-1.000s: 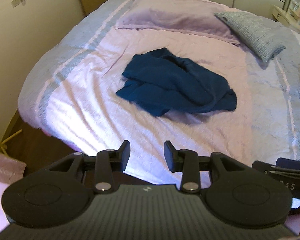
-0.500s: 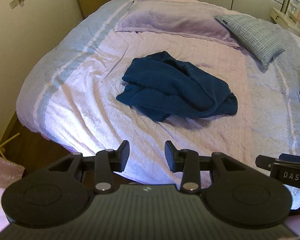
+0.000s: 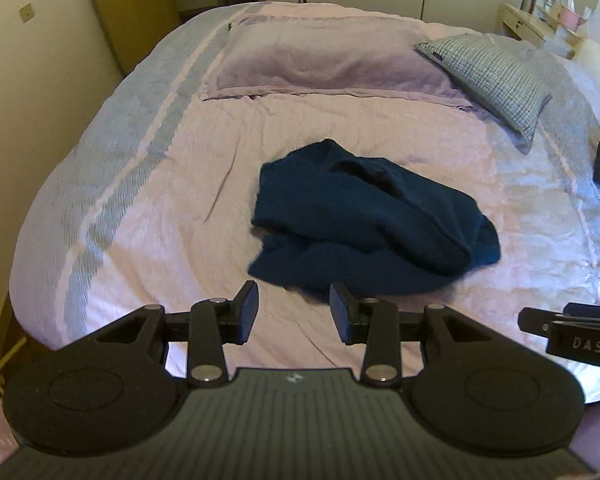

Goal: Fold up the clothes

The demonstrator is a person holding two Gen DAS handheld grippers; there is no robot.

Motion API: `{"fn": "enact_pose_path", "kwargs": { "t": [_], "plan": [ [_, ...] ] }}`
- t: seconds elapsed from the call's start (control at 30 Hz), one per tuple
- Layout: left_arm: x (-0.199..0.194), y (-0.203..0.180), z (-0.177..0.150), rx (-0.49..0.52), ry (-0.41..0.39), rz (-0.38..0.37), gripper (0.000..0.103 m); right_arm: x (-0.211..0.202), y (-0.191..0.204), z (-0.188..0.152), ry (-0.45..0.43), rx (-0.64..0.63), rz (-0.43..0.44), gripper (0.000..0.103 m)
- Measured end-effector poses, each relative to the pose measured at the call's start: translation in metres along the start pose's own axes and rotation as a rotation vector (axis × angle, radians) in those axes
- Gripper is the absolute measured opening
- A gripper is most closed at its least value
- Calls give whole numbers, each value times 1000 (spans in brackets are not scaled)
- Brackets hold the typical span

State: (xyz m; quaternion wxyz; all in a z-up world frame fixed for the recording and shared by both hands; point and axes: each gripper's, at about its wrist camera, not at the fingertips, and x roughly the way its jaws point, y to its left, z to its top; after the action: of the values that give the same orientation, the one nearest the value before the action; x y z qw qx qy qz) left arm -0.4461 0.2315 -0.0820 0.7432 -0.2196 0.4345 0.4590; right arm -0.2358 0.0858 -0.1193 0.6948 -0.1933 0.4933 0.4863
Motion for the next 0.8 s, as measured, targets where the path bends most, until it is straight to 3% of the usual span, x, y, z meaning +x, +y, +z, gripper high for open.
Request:
{"fn": "enact_pose_path", "kwargs": {
  "t": [0.2, 0.4, 0.57, 0.8],
  "plan": [
    [23, 35, 21, 81, 1, -54, 35, 16, 32, 6, 5, 89, -39, 66],
    [52, 65, 24, 96, 20, -116, 36, 37, 53, 0, 27, 149, -80, 66],
    [82, 80, 12, 102, 70, -146, 36, 60, 39, -24, 45, 265, -49, 66],
    [131, 83, -2, 88, 128, -153, 36, 100, -10, -58, 21, 515, 33, 66]
  ]
}}
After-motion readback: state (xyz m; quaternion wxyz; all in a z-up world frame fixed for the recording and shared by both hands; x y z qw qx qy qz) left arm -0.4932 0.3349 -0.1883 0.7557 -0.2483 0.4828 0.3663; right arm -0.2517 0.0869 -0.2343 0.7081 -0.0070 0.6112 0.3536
